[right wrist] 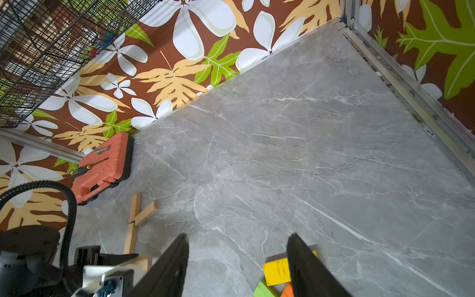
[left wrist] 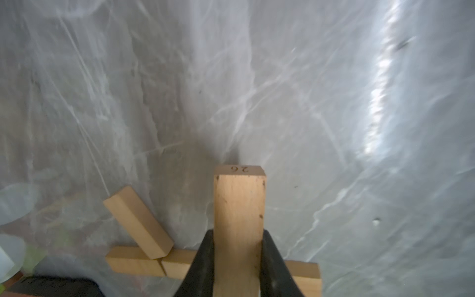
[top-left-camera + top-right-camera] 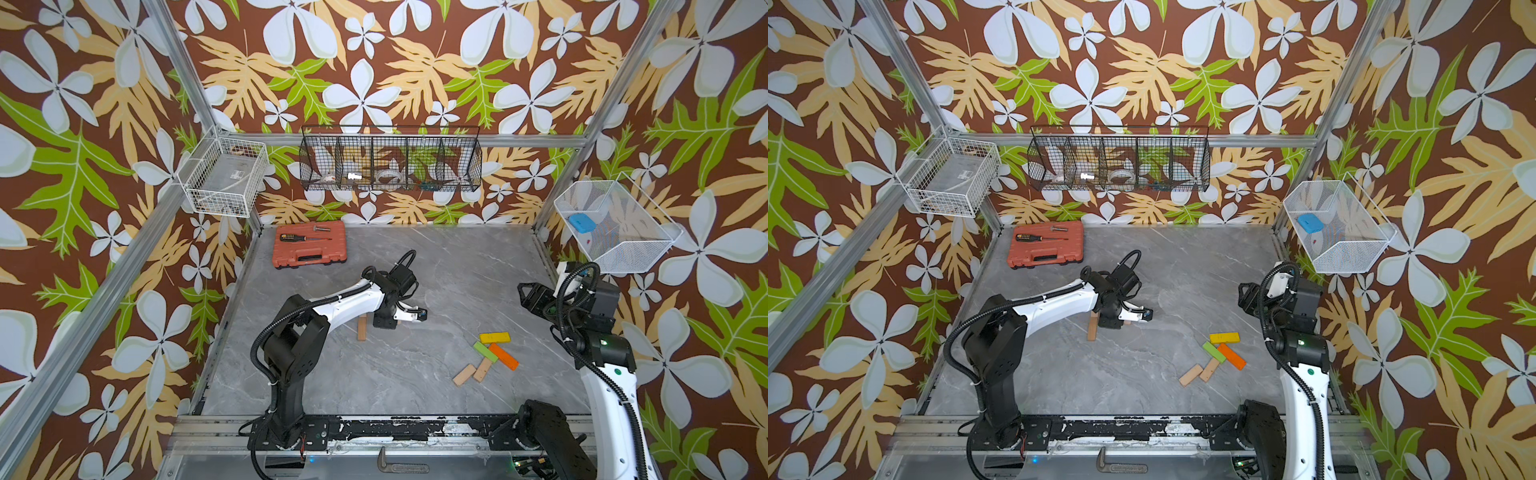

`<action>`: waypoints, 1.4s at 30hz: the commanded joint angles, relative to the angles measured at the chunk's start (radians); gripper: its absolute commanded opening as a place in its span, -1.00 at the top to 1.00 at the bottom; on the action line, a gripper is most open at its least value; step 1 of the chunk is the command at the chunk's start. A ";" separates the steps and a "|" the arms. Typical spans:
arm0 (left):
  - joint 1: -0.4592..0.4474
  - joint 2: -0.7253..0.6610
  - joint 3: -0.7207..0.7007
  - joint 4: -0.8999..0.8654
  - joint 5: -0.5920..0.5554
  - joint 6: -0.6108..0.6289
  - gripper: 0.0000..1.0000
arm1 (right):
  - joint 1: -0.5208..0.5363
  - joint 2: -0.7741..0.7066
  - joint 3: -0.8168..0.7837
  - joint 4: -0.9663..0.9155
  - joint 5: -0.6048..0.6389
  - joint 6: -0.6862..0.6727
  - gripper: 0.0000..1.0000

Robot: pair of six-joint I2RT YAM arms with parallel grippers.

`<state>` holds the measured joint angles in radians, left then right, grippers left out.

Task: Assemble the letter k with building blocks
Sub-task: Place the building block at the center of the board.

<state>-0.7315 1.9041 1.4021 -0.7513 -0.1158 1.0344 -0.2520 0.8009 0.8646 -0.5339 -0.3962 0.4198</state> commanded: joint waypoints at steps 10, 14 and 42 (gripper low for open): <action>0.067 0.025 -0.023 0.063 0.025 0.152 1.00 | 0.002 0.013 0.009 -0.002 -0.006 0.028 -0.27; 0.091 0.032 -0.018 0.074 0.062 0.160 1.00 | 0.002 0.024 0.007 -0.001 -0.006 0.032 -0.27; 0.169 0.097 0.021 0.123 0.176 0.147 0.33 | 0.002 0.047 0.032 -0.015 0.002 0.053 -0.27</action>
<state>-0.5655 2.0090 1.4193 -0.6231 0.0345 1.1969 -0.2504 0.8474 0.8856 -0.5468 -0.3935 0.4671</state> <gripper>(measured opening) 0.321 0.633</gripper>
